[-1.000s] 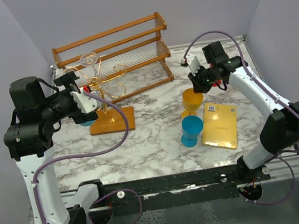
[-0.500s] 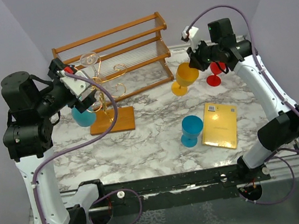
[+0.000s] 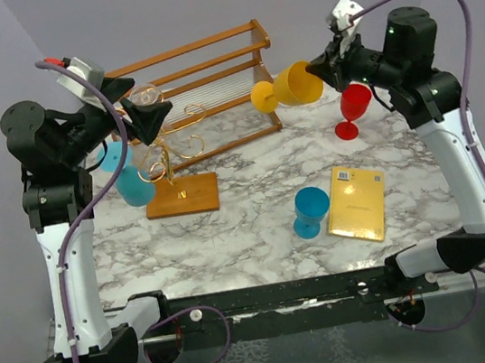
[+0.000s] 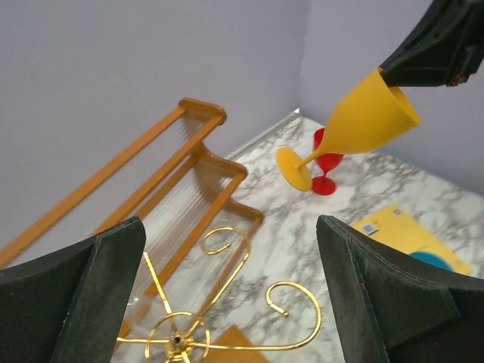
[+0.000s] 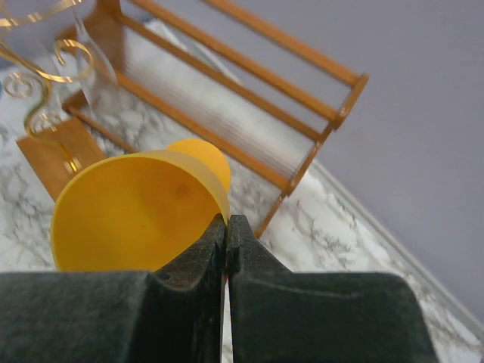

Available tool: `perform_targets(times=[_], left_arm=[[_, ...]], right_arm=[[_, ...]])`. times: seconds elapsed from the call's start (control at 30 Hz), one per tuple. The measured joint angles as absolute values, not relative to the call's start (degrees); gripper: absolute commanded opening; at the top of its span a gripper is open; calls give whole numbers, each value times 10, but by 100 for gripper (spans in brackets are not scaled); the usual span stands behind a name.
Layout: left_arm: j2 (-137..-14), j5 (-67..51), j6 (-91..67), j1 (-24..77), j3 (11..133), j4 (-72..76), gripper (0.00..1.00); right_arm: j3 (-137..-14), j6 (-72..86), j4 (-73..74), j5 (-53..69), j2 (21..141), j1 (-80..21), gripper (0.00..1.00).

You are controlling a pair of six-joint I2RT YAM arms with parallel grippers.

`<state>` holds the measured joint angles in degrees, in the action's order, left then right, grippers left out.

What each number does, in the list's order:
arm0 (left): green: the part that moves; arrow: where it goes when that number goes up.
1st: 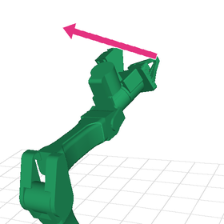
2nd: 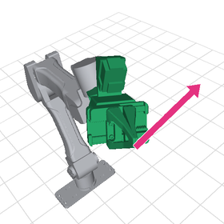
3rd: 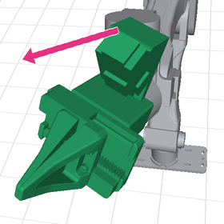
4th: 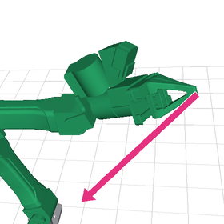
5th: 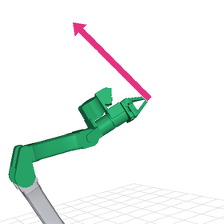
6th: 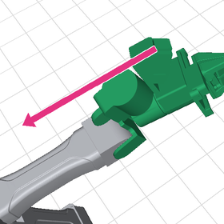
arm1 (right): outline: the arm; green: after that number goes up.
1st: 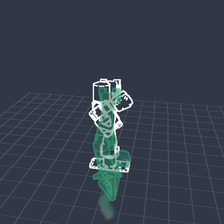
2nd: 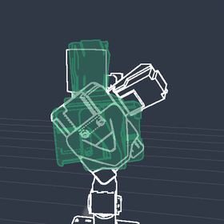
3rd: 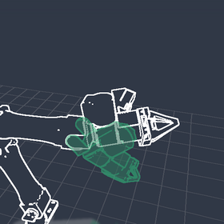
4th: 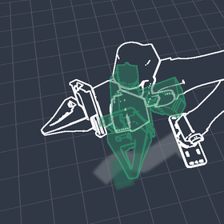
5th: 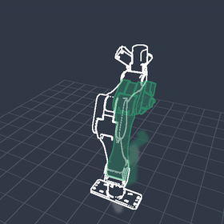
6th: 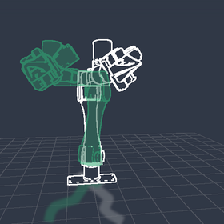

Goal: Place the wine glass upside down on the wine glass rack

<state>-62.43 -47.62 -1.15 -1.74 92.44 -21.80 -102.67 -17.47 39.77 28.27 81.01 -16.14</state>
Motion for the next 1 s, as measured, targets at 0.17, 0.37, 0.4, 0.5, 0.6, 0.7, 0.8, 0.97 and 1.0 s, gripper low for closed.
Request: perform_targets(times=[0.17, 0.37, 0.4, 0.5, 0.6, 0.7, 0.8, 0.97, 1.0], left_arm=[[-649, -474, -179, -17, 884, -120, 90], [-679, -462, -304, 3, 876, -68, 78], [-683, -458, -319, 11, 876, -62, 76], [-697, -445, -347, 47, 877, -57, 70], [-717, -433, -364, 82, 880, -57, 64], [-745, -423, -375, 113, 890, -62, 60], [-773, -414, -381, 141, 898, -68, 57], [-805, -399, -383, 180, 900, -82, 50], [-810, -397, -383, 186, 900, -84, 48]], right_arm=[[-1027, -121, 328, 323, 764, -161, 1], [-1027, -68, 283, 365, 757, -161, 1], [-1027, -59, 279, 372, 758, -161, 1], [-1027, -38, 265, 388, 758, -161, 1], [-1027, -23, 253, 401, 759, -161, 1], [-1027, -13, 245, 410, 761, -161, 1], [-1025, -10, 239, 414, 763, -161, 1], [-1022, -7, 237, 415, 765, -161, 1], [-1021, -7, 237, 414, 765, -161, 1]])
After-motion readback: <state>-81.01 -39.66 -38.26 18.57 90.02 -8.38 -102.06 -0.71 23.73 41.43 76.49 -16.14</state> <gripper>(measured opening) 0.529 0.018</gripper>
